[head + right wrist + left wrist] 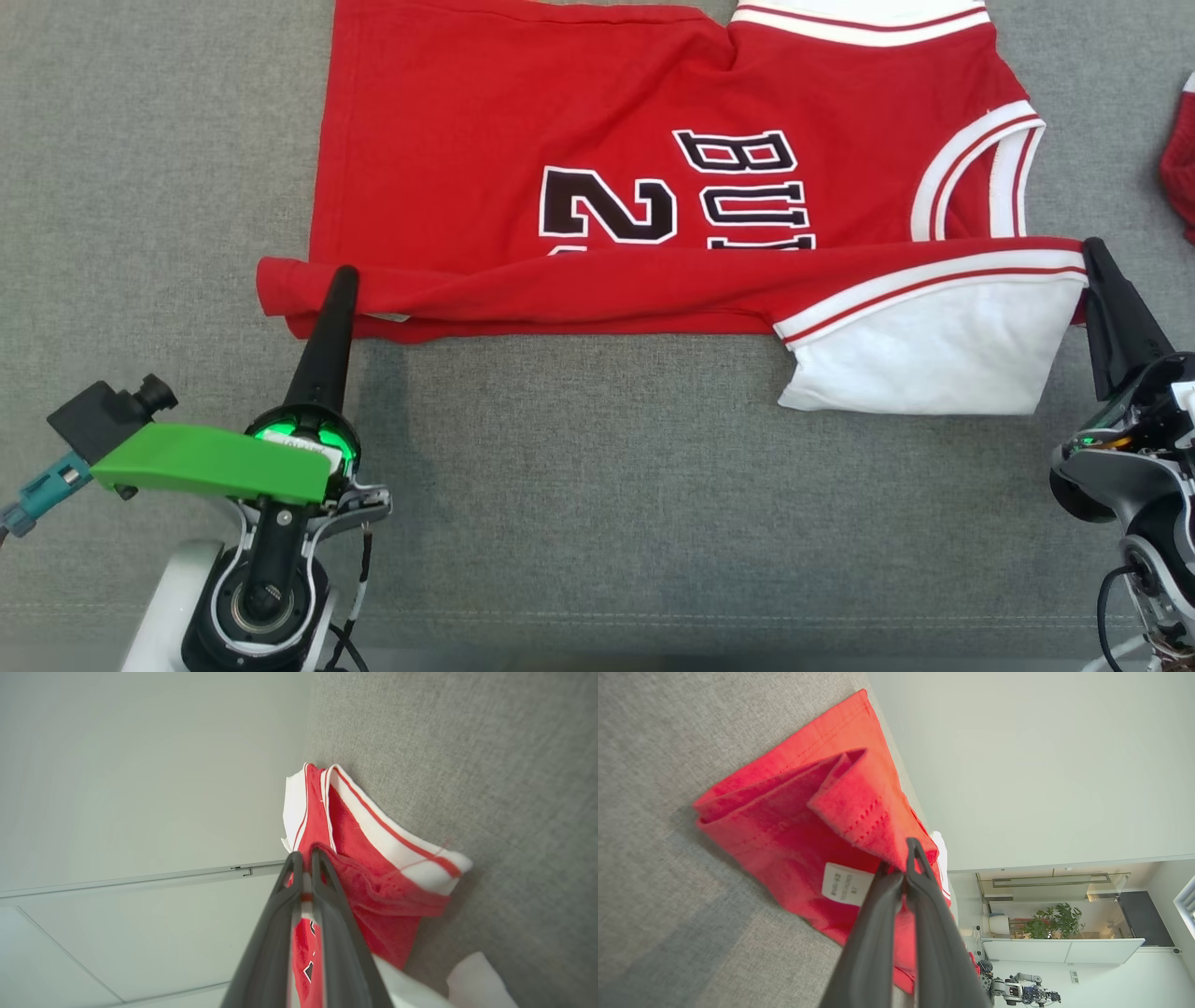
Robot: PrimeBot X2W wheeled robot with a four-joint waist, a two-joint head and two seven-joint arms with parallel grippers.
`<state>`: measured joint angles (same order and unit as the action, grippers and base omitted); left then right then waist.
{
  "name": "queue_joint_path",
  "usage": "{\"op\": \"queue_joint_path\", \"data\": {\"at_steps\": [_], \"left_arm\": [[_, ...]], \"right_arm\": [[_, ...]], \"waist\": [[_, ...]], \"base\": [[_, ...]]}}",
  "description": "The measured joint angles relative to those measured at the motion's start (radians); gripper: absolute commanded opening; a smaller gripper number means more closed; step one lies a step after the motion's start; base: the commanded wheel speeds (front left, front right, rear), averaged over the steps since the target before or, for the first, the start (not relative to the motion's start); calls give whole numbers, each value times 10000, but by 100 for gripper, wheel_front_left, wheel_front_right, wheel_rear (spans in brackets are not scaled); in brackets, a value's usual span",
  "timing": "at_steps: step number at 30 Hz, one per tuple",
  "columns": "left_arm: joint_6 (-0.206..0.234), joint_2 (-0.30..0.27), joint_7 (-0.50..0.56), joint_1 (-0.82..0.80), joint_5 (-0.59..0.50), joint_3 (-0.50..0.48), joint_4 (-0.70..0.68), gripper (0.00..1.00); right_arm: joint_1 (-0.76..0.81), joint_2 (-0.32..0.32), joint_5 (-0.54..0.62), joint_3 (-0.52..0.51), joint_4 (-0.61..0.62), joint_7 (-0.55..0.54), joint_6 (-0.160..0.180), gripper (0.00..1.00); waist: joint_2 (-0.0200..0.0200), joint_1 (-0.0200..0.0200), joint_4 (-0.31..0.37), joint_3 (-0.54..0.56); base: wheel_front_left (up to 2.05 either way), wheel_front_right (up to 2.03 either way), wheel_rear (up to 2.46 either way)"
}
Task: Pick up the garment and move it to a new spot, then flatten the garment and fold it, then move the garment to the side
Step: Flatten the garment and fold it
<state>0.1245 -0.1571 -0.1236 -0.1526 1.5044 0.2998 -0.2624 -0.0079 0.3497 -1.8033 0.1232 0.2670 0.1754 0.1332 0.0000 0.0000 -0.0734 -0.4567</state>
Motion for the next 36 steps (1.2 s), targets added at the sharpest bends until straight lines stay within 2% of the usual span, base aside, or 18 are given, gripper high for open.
{"op": "queue_joint_path", "data": {"at_steps": [18,21,28,33,34,36], "left_arm": [[2,36,362,-1425,-320,-33,999,1],[2,56,412,-1579,-332,-40,1198,13],[2,125,625,-1606,-345,-25,1956,15],[2,211,642,-1606,-345,-19,2385,23],[2,219,673,-1606,-345,-31,2441,26],[2,234,706,-1627,-345,-25,2548,45]], "right_arm": [[-1374,148,107,523,-1143,-59,0,0],[-1546,136,105,525,-1264,-59,0,0],[-1751,96,98,593,-1528,-58,0,0],[-1750,-2,71,675,-1697,-44,0,0],[-1750,-21,71,711,-1732,-44,0,0],[-1750,-61,69,738,-1804,-33,0,0]], "waist": [[0,0,-80,-241],[0,0,-49,-220],[0,0,55,-198],[0,0,100,-228],[0,0,111,-238],[0,0,138,-263]], "base": [[0,0,0],[0,0,0],[0,0,0],[0,0,0],[0,0,0],[0,0,0]]}}
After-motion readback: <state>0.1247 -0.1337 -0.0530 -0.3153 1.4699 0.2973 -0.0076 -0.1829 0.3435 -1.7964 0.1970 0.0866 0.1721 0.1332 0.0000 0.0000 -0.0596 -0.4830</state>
